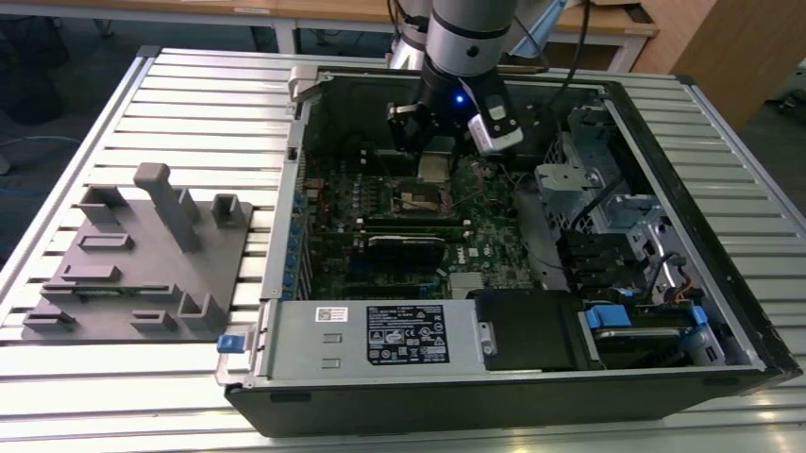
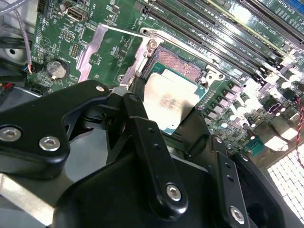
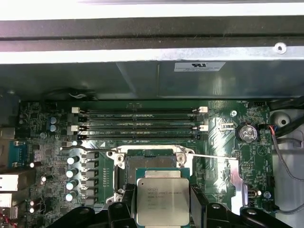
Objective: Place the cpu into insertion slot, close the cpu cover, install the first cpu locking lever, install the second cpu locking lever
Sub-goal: 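Place the cpu into insertion slot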
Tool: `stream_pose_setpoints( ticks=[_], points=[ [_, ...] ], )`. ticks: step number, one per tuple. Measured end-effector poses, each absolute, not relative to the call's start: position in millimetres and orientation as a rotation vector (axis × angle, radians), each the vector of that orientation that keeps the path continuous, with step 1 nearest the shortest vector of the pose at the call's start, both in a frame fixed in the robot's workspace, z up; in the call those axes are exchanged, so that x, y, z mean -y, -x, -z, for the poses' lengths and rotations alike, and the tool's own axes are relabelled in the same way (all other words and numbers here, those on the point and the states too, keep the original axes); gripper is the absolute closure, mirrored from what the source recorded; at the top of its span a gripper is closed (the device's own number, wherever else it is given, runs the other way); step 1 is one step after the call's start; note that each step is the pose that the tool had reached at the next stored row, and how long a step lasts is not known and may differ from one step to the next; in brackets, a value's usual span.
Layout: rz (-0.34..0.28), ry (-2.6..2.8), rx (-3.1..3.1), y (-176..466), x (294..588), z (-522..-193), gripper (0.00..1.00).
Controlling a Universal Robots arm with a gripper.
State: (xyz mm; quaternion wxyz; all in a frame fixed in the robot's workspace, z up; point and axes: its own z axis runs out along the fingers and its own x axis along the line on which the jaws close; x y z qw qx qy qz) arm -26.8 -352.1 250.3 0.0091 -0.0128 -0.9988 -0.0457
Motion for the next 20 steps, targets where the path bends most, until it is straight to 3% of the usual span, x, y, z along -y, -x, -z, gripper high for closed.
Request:
stream_pose_setpoints(
  ticks=[20],
  points=[
    [0.142,0.04,3.12,27.4,352.1,-237.8,0.46]
  ],
)
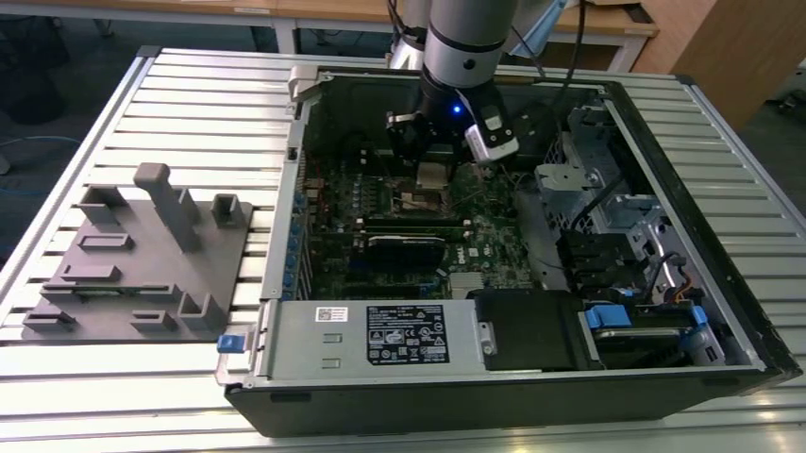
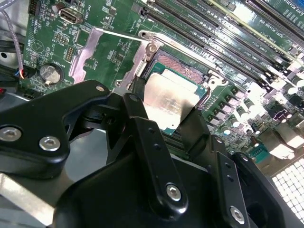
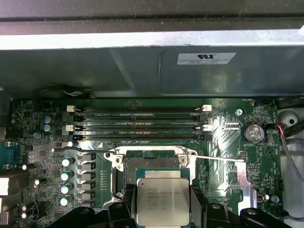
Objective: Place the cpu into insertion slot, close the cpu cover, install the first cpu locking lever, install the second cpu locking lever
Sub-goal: 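Place the cpu into insertion slot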
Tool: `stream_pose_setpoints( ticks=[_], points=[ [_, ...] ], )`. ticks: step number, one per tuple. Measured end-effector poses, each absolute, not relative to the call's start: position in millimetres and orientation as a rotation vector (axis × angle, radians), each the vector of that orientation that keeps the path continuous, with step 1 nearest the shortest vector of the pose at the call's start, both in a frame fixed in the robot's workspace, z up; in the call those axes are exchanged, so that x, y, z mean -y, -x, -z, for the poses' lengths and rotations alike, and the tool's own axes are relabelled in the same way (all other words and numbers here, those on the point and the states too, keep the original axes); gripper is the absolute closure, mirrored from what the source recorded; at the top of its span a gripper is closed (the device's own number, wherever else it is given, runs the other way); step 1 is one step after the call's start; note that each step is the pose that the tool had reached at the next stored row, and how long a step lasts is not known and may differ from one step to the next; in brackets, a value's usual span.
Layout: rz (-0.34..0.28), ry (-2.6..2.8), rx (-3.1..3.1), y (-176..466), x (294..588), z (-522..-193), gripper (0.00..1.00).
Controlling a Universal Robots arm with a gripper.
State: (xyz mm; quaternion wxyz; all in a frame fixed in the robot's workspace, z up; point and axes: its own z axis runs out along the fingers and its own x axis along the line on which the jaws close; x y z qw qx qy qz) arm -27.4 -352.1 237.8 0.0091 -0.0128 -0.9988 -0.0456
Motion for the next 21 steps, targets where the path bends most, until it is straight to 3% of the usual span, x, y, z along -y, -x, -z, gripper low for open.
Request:
stream_pose_setpoints(
  ticks=[21],
  points=[
    [0.145,0.39,3.106,27.4,352.1,-234.9,0.46]
  ],
)
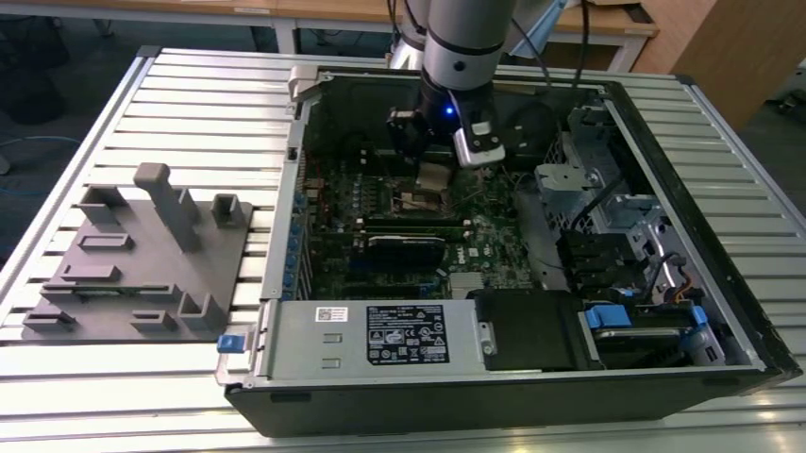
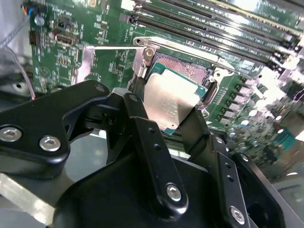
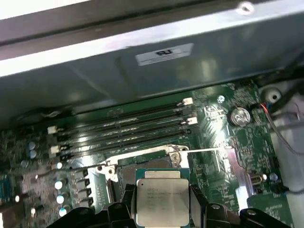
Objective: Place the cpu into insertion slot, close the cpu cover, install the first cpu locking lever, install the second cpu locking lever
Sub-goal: 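Place the cpu into insertion slot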
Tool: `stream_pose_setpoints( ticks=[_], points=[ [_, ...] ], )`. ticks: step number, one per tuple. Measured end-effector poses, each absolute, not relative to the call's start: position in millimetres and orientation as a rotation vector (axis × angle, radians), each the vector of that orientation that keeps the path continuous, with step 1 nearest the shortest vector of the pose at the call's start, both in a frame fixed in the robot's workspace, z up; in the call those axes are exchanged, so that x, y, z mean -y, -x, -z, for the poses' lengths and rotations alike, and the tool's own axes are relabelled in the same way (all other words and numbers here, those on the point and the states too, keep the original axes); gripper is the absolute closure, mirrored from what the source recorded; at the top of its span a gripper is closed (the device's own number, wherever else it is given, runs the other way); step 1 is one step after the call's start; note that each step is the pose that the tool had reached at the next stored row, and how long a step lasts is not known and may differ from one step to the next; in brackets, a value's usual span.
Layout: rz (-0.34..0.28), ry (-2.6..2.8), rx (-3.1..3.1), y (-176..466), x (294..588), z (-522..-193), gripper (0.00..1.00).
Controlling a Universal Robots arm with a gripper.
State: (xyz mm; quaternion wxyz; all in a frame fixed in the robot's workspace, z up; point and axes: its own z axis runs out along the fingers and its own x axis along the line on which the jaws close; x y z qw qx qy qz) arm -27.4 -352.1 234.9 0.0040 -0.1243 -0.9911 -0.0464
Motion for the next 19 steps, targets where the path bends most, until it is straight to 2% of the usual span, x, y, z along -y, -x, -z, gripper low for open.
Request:
stream_pose_setpoints(
  ticks=[19],
  points=[
    [0.146,0.922,3.008,27.3,352.1,-231.2,0.46]
  ],
)
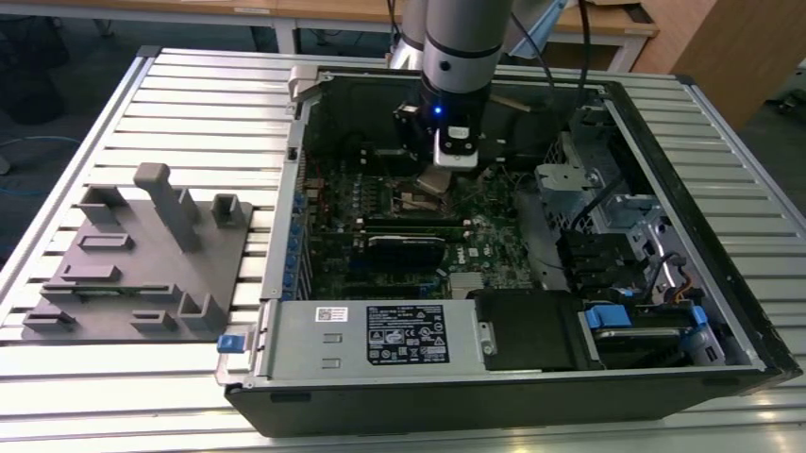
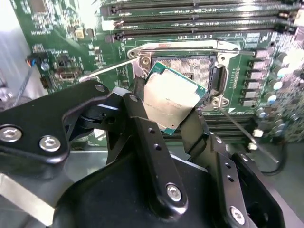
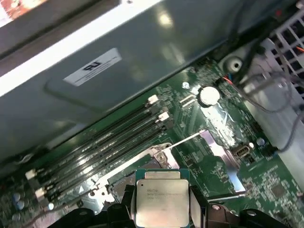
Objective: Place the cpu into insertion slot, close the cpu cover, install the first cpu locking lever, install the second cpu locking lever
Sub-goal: 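Place the cpu into insertion slot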
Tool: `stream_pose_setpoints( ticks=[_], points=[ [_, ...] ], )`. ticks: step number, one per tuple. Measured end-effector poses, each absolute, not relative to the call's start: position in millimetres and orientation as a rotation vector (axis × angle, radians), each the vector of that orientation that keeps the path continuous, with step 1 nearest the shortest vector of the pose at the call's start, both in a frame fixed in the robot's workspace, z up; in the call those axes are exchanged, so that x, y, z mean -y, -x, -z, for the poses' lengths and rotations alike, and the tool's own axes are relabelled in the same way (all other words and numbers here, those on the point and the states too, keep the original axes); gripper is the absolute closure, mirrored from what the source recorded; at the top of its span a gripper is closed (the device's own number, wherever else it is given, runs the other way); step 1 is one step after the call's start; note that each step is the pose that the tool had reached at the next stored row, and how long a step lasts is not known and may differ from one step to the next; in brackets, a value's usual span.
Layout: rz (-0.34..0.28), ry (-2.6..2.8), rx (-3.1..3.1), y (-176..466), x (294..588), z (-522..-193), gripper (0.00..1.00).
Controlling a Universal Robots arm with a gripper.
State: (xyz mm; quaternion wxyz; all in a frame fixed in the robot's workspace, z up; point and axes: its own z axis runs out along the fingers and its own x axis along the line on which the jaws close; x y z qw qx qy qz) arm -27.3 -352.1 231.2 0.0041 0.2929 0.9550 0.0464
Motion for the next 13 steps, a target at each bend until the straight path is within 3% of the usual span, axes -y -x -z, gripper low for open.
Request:
stream_pose_setpoints(
  ticks=[13],
  points=[
    [-0.142,-1.26,-2.854,27.3,352.1,-228.5,0.46]
  ],
)
